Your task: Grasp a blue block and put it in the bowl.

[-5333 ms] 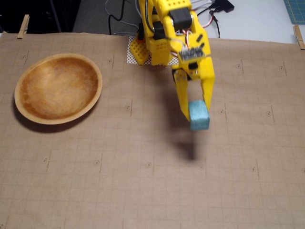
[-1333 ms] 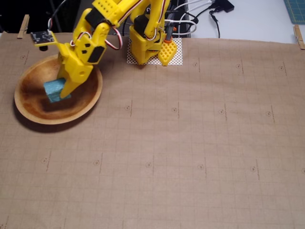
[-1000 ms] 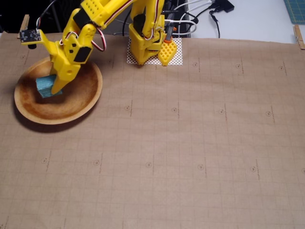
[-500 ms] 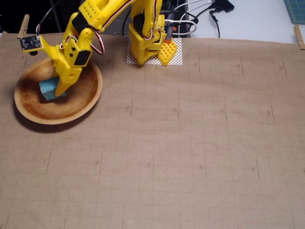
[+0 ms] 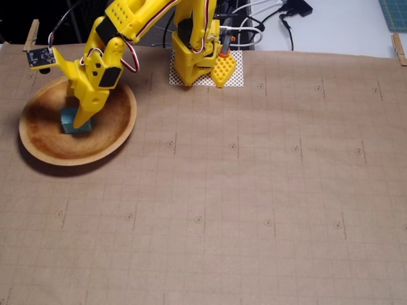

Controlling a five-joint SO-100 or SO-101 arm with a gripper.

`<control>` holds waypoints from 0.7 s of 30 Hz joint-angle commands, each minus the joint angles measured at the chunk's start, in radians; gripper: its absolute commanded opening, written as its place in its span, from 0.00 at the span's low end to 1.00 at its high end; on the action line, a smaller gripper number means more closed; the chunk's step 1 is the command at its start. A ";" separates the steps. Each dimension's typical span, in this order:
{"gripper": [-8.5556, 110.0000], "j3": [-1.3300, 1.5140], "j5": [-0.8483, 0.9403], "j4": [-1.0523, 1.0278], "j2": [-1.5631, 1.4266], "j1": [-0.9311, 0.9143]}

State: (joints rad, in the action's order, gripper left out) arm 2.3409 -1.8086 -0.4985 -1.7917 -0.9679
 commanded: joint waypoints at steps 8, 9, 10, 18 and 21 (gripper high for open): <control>0.36 -0.054 0.009 0.003 -0.064 0.014; 0.36 -0.052 0.009 0.003 -0.081 0.025; 0.36 -0.052 0.009 0.003 -0.098 0.031; 0.37 -0.046 0.002 0.002 -0.242 0.112; 0.37 -0.046 -0.006 0.002 -0.288 0.153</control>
State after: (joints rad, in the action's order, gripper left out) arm 2.3409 -1.8086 -0.4985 -1.9865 -0.8452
